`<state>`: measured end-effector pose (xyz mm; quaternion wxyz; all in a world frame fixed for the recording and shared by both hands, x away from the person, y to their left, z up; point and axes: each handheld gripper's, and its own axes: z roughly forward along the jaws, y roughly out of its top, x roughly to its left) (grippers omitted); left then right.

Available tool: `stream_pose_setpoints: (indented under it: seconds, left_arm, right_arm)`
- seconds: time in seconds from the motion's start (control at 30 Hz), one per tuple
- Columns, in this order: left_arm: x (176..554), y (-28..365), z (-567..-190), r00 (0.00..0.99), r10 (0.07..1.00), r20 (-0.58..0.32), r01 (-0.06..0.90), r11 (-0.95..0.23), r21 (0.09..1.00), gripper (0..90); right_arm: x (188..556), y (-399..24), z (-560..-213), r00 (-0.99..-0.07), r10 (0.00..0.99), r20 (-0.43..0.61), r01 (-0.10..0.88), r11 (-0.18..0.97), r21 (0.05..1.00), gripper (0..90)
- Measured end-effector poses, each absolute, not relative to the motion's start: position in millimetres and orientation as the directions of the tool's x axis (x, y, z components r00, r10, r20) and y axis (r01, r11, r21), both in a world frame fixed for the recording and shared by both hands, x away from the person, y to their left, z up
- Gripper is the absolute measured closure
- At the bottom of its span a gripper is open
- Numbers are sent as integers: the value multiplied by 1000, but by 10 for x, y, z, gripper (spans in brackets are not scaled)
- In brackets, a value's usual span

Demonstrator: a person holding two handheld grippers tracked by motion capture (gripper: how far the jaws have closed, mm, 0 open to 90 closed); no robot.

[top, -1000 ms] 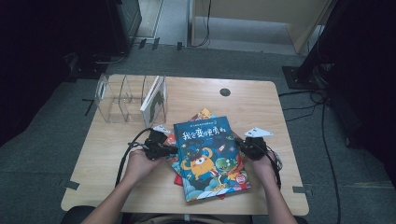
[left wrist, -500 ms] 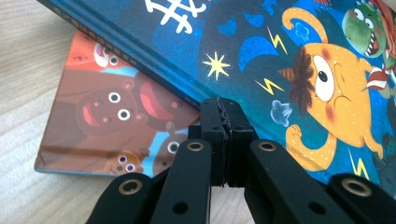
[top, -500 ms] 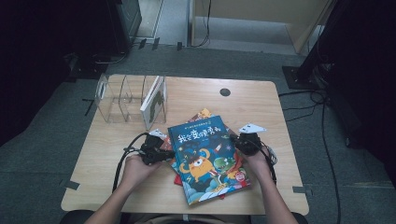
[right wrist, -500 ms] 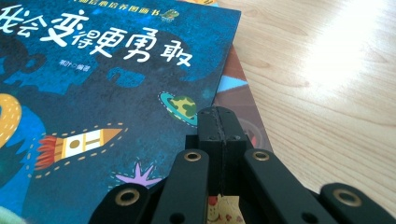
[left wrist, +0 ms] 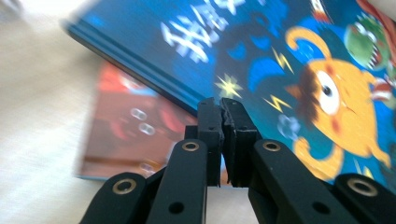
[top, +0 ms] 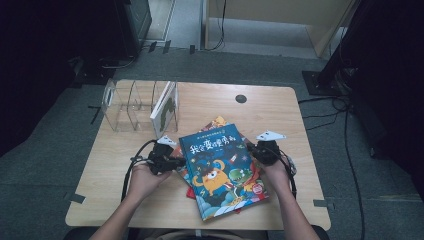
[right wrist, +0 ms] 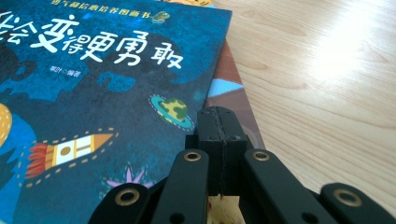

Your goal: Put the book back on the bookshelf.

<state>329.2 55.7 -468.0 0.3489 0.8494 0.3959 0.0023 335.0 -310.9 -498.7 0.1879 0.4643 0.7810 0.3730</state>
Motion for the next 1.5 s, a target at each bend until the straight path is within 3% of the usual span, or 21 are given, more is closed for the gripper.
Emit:
stream_pose_setpoints:
  seconds: [0.6, 1.1, 1.5]
  left_arm:
    - [3790, 666, -4608, 689, 676, -261, 660, -436, 612, 872]
    - [4103, 382, -4660, 721, 653, -229, 627, -475, 617, 838]
    - [4046, 300, -4585, 766, 608, -208, 586, -528, 615, 827]
  right_arm:
    - [2751, -3212, -4873, -507, 855, 105, 564, 237, 791, 894]
    - [2218, -3068, -4908, -559, 821, 116, 558, 269, 785, 895]
    - [1921, -3097, -4968, -518, 847, 117, 569, 239, 787, 879]
